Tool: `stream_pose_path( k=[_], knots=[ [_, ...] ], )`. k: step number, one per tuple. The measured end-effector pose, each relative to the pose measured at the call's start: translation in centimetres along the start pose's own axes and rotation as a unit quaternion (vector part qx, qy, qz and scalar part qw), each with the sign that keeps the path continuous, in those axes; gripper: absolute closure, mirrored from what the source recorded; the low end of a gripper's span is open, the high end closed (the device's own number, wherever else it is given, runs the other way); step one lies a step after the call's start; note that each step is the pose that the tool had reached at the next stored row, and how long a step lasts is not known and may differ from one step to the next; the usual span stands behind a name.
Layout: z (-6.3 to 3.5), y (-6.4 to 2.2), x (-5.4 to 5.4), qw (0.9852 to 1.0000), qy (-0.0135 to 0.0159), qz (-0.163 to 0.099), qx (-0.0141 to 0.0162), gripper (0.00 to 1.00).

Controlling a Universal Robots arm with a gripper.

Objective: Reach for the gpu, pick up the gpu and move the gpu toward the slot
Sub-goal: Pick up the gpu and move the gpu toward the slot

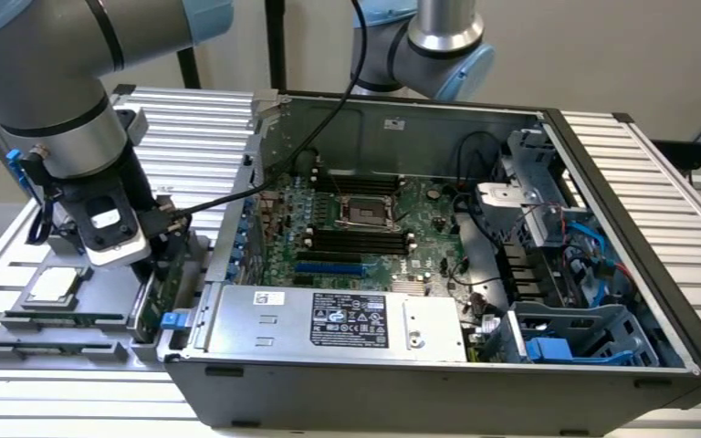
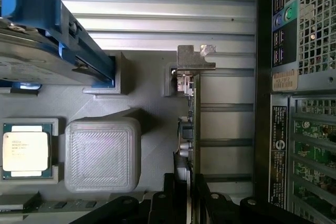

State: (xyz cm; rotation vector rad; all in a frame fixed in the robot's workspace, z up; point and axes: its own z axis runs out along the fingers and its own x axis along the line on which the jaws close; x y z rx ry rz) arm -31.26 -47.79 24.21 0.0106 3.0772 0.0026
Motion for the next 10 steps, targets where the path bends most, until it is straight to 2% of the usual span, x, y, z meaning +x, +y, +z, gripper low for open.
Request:
stream_pose_path(
  k=[3, 10],
  knots=[
    [-0.27, 0.00, -0.1, 1.0000, 0.0047, 0.000, 0.0001, 0.74],
    [-1.44, 0.00, -0.6, 0.9998, 0.0218, 0.000, 0.0002, 0.74]
  ],
)
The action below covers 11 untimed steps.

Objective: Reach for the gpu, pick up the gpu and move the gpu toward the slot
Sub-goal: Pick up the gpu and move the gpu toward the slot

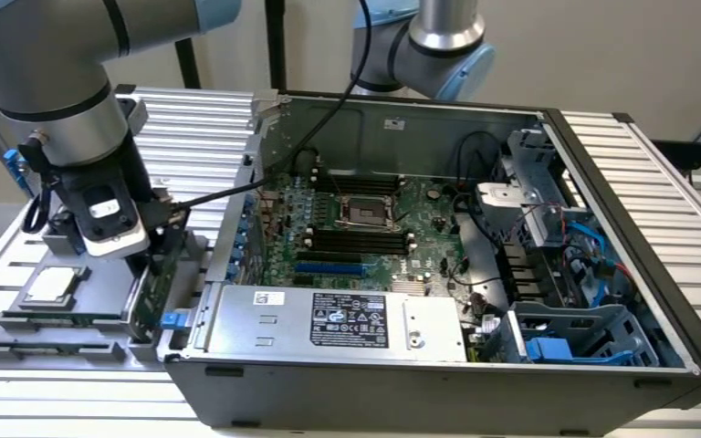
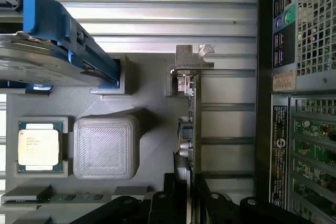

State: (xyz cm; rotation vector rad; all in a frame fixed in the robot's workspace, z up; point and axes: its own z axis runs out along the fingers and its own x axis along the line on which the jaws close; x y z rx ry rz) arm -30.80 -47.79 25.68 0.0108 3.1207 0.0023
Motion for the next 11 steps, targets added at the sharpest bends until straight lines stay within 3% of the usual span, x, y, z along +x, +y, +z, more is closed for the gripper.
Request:
stream_pose_path(
  k=[7, 11],
  knots=[
    [-2.07, 0.01, -0.7, 0.9999, 0.0148, 0.000, 0.0001, 0.74],
    [-3.82, 0.01, -1.4, 0.9998, 0.0197, 0.000, 0.0001, 0.74]
  ],
)
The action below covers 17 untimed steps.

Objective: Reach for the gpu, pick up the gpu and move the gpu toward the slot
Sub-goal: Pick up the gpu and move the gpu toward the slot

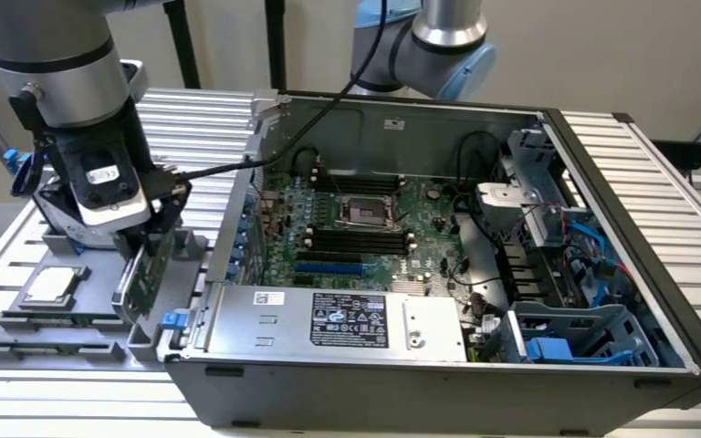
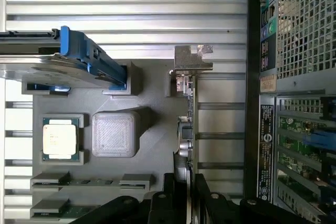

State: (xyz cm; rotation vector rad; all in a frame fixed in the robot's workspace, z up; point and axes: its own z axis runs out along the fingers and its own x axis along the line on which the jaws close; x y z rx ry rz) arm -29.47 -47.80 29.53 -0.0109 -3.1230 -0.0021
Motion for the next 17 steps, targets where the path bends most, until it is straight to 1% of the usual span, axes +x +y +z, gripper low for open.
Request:
stream_pose_path(
  k=[8, 10, 17],
  knots=[
    [-3.67, -0.02, -1.4, 1.0000, 0.0062, 0.000, 0.0001, 0.74],
    [-4.59, -0.04, -1.8, 1.0000, 0.0071, 0.000, 0.0001, 0.74],
    [-7.80, -0.11, -3.5, 1.0000, 0.0087, 0.000, 0.0001, 0.74]
  ],
)
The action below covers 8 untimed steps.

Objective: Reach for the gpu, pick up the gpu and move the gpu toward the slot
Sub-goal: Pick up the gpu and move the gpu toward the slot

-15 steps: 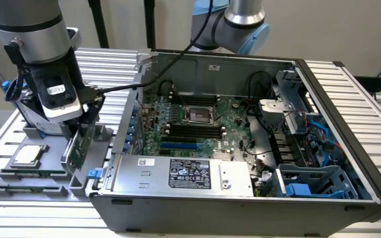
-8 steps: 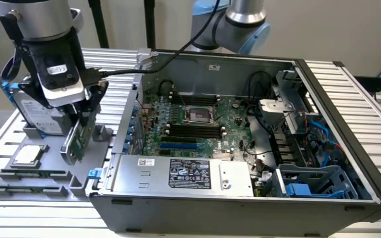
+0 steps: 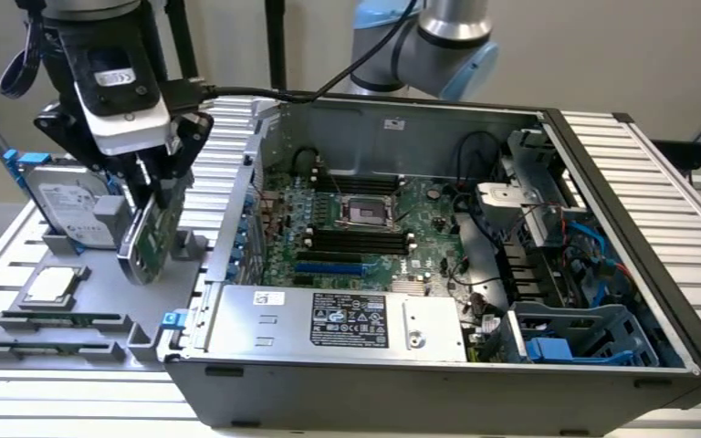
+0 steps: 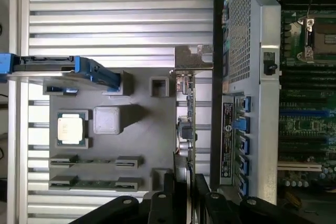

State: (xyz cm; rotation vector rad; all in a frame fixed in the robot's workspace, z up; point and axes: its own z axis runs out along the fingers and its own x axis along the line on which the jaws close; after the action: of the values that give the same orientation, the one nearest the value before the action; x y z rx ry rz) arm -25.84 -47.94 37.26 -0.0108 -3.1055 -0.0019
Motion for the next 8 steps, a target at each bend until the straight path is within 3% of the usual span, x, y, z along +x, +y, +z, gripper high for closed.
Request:
stream_pose_path(
  k=[8],
  knots=[
    [-3.74, -0.19, -2.1, 1.0000, 0.0034, 0.000, 0.0000, 0.74]
  ],
)
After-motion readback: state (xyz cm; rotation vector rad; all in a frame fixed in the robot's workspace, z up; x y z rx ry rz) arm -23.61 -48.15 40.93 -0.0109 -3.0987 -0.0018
